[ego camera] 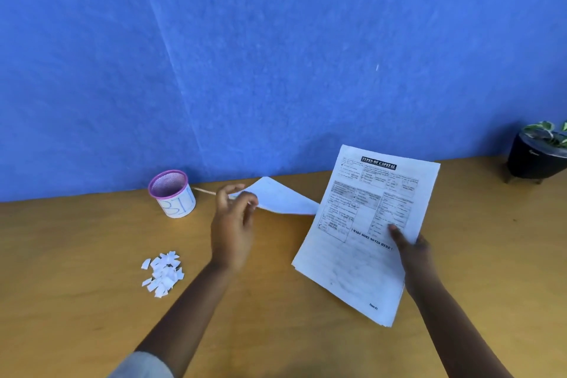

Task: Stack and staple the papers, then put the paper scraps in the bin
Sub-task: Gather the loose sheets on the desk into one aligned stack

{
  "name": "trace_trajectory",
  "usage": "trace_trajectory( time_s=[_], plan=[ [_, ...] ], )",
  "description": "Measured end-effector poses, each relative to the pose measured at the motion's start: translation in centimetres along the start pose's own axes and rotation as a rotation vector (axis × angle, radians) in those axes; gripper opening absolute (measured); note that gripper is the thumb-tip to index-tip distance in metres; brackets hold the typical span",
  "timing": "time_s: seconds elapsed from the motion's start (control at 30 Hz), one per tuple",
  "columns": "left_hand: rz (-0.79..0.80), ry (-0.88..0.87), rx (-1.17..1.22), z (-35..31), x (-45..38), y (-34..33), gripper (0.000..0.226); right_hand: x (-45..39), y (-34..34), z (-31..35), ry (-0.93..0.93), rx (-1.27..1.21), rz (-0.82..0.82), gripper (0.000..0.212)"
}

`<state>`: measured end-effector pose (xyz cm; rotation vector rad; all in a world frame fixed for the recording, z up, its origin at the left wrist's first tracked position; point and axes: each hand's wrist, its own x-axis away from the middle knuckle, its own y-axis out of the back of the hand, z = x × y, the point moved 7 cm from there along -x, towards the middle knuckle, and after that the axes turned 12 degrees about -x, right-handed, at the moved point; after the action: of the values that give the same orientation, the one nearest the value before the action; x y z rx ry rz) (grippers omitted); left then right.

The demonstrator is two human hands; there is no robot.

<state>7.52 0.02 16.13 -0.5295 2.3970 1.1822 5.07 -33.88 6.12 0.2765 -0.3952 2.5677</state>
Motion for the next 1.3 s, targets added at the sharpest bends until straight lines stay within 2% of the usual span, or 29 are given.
trace_trajectory(
  time_s=[0.1, 0.2, 0.27, 0.37, 0.57, 0.7, 0.77, 0.83, 1.0, 1.13, 1.23, 1.3],
  plan=[
    [0.079, 0.092, 0.400, 0.5, -2.5, 0.4, 0.038, 0.2, -0.7, 0.3, -0.017, 0.029, 0.113, 0.015],
    [0.123, 0.174, 0.521, 1.3, -3.9, 1.0, 0.039, 0.0, -0.8, 1.5, -0.030, 0.038, 0.237, 0.025],
    [0.117, 0.203, 0.589, 1.8, -4.5, 1.4, 0.039, -0.4, -0.5, 2.5, -0.007, 0.030, 0.263, 0.029],
    [0.122, 0.262, 0.730, 2.3, -5.0, 1.6, 0.039, -1.2, 0.4, 3.3, 0.014, 0.050, 0.204, 0.024],
    [0.133, 0.264, 0.919, 1.8, -5.4, 2.5, 0.034, -1.1, 1.2, 2.8, 0.048, 0.130, 0.116, 0.024],
    [0.141, 0.286, 1.048, 1.8, -5.3, 2.9, 0.044, -0.7, 1.2, 0.8, 0.026, 0.156, 0.097, 0.025],
    [0.147, 0.300, 1.083, 2.0, -5.3, 3.2, 0.034, -0.7, 1.1, 0.2, 0.007, 0.151, 0.094, 0.027],
    [0.169, 0.312, 1.155, 2.0, -5.4, 3.4, 0.013, -0.7, 1.0, 0.0, 0.002, 0.151, 0.088, 0.027],
    [0.291, 0.298, 1.276, 1.7, -5.0, 3.2, 0.020, -0.9, 0.5, 0.5, 0.020, 0.150, 0.098, 0.029],
    [0.378, 0.326, 1.326, 1.4, -4.7, 2.1, 0.015, -1.0, -0.2, 1.0, 0.036, 0.165, 0.133, 0.032],
    [0.606, 0.302, 1.572, -0.4, -3.9, 0.8, 0.013, -0.9, -1.5, 1.6, 0.055, 0.136, 0.191, 0.028],
    [0.704, 0.269, 1.691, -1.9, -3.4, 0.1, 0.021, -0.7, -2.5, 2.4, 0.069, 0.112, 0.249, 0.024]
  ],
)
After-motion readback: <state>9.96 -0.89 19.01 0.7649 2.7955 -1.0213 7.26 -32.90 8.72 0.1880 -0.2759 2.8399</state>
